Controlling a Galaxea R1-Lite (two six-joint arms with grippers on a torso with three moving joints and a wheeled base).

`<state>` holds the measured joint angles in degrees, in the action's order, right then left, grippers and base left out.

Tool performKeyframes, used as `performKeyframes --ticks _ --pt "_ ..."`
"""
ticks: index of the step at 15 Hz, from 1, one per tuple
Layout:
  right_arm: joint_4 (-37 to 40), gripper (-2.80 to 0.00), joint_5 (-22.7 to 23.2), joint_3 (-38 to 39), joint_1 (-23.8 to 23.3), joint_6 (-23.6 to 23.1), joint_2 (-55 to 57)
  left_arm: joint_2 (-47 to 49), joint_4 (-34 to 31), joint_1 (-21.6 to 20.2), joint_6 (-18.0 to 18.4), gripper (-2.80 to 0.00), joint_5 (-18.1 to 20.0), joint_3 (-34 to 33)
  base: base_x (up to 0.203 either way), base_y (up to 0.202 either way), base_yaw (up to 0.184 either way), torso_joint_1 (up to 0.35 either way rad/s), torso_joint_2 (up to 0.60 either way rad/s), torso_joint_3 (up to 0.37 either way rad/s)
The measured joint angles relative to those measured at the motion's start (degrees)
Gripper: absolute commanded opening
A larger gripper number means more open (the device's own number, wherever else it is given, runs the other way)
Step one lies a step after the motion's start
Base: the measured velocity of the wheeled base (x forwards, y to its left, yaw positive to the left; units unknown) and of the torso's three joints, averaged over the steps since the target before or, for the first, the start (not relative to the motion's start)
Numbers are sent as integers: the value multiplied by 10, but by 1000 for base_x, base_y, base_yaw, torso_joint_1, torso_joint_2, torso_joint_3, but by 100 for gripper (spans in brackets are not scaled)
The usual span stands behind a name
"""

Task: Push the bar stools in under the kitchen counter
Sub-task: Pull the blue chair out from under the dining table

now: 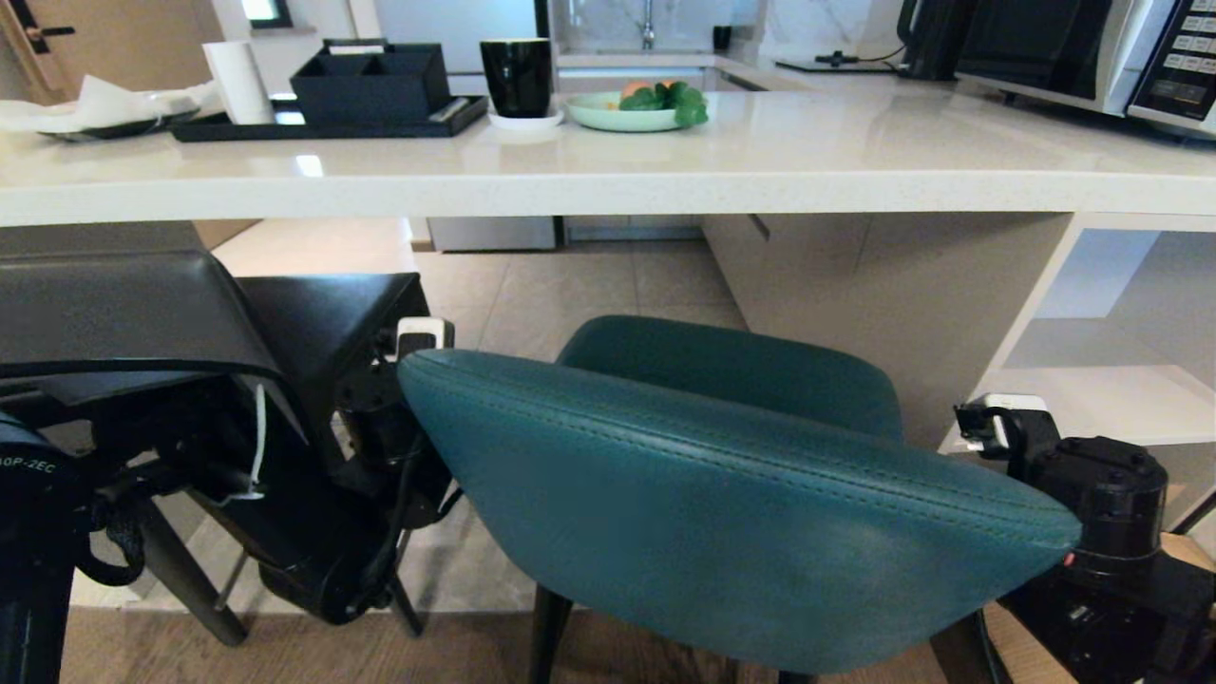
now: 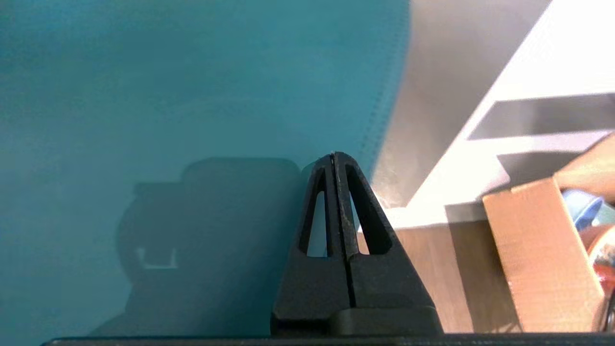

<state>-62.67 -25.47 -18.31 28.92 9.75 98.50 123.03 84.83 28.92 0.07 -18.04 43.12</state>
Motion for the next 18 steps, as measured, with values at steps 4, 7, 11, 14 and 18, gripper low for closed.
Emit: performKeyframes --ticks 4,7,11,14,18 --pt "-6 -280 1 -11 1 11 17 -33 -4 2 0 -280 -1 -52 0 0 0 0 0 0" --pt "-10 -280 3 -21 1 17 32 -59 -3 4 -6 -280 -3 -102 0 0 0 0 0 0" --pt "-35 -280 5 -26 0 26 59 -93 -2 19 -31 -280 -31 -167 0 0 0 0 0 0" --pt "-48 -280 5 -25 0 26 72 -110 0 28 -44 -280 -48 -204 0 0 0 0 0 0" --pt "-48 -280 4 -20 -1 26 74 -118 -2 31 -49 -280 -56 -209 0 0 0 0 0 0"
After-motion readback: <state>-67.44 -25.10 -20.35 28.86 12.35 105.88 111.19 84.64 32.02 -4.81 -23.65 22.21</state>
